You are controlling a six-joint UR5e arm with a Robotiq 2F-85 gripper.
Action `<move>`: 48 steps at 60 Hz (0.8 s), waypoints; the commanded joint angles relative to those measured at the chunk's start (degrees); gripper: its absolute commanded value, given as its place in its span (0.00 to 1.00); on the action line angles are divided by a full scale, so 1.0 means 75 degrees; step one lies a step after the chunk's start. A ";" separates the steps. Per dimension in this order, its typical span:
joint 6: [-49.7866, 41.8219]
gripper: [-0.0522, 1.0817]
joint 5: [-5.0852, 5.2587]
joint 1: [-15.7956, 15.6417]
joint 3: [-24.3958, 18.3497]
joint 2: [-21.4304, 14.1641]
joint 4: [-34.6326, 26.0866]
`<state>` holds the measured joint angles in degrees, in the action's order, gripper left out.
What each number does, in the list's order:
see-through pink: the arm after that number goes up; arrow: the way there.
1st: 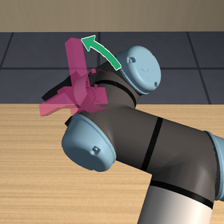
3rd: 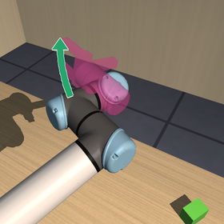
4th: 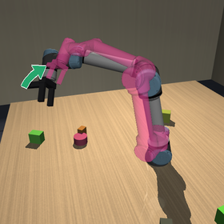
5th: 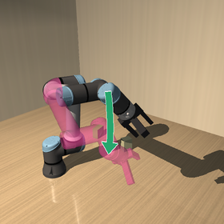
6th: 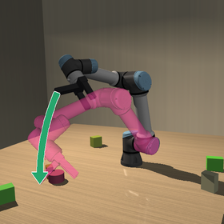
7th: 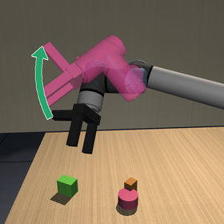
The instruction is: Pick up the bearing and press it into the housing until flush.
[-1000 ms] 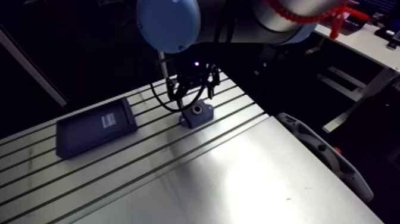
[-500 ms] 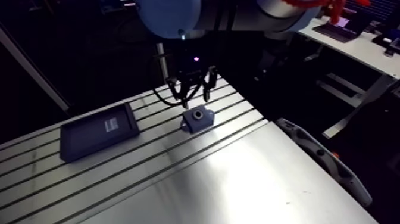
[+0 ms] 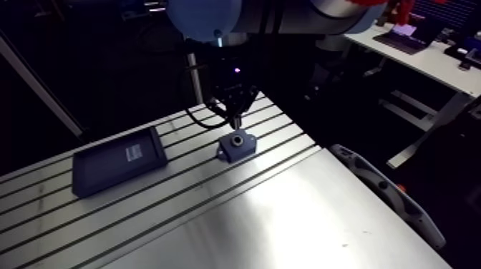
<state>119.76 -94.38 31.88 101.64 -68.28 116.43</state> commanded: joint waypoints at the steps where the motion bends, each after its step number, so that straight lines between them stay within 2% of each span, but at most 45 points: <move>1: 0.0256 0.99 0.0005 0.0005 0.0057 -0.0006 -0.0002; 13: 0.0501 0.99 0.0061 -0.0007 0.0116 0.0015 0.0054; 18: 0.0558 0.99 0.0141 0.0005 0.0118 0.0050 0.0089; 36: 0.0621 0.99 0.0145 0.0048 0.0139 0.0099 0.0135; 48: 0.0633 0.99 0.0147 0.0110 0.0176 0.0181 0.0513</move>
<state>124.36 -93.30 32.37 102.71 -67.45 118.37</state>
